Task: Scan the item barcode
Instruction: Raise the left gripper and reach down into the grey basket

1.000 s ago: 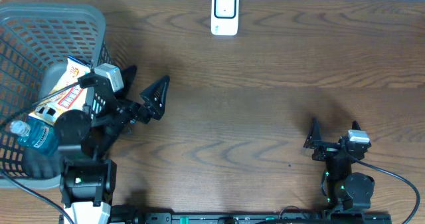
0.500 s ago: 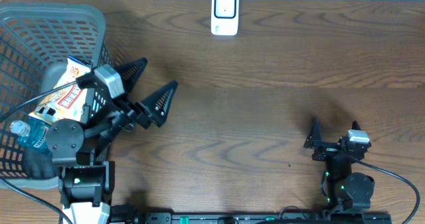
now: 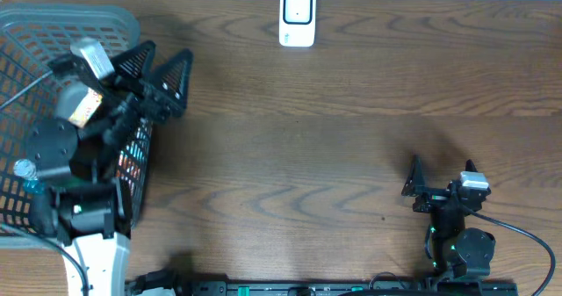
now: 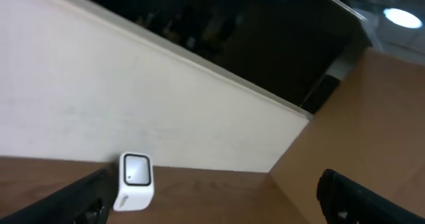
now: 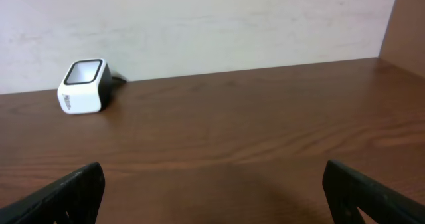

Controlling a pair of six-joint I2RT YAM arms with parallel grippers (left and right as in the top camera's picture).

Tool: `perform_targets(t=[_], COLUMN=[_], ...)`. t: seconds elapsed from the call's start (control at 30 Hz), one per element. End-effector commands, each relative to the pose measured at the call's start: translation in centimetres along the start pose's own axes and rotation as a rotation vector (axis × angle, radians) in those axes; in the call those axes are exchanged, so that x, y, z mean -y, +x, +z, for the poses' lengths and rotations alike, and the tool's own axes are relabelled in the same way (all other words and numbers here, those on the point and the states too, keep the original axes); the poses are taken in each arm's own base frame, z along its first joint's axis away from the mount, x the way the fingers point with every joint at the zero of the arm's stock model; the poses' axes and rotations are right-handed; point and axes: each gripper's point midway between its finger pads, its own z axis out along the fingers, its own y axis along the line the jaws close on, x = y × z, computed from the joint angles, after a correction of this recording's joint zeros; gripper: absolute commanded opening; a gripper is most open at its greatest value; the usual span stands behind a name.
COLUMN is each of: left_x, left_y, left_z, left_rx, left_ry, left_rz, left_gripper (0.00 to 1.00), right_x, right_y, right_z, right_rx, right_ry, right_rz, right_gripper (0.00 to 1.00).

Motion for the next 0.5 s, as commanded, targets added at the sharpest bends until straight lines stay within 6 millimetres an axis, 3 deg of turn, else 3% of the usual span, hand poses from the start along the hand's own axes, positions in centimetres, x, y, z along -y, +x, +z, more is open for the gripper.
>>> perform_targets(t=[0.0, 0.33, 0.47], left_x=[-0.3, -2.2, -1.9], left_y=[-1.0, -1.7, -1.5], left_z=[0.6, 1.7, 1.8], left_rx=[0.009, 0.025, 0.007], left_ry=[-0.008, -0.06, -0.039], left_rz=[-0.03, -0.044, 0.012], left_gripper=[0.98, 0.98, 0.98], right_x=[0.1, 0.1, 0.1], right_y=[0.0, 0.0, 0.0], right_z=[0.0, 0.0, 0.0], right_rx=[0.002, 0.002, 0.002], right_ry=[0.004, 0.004, 0.004], right_rz=[0.015, 0.015, 0.015], right_gripper=[0.99, 0.99, 0.99])
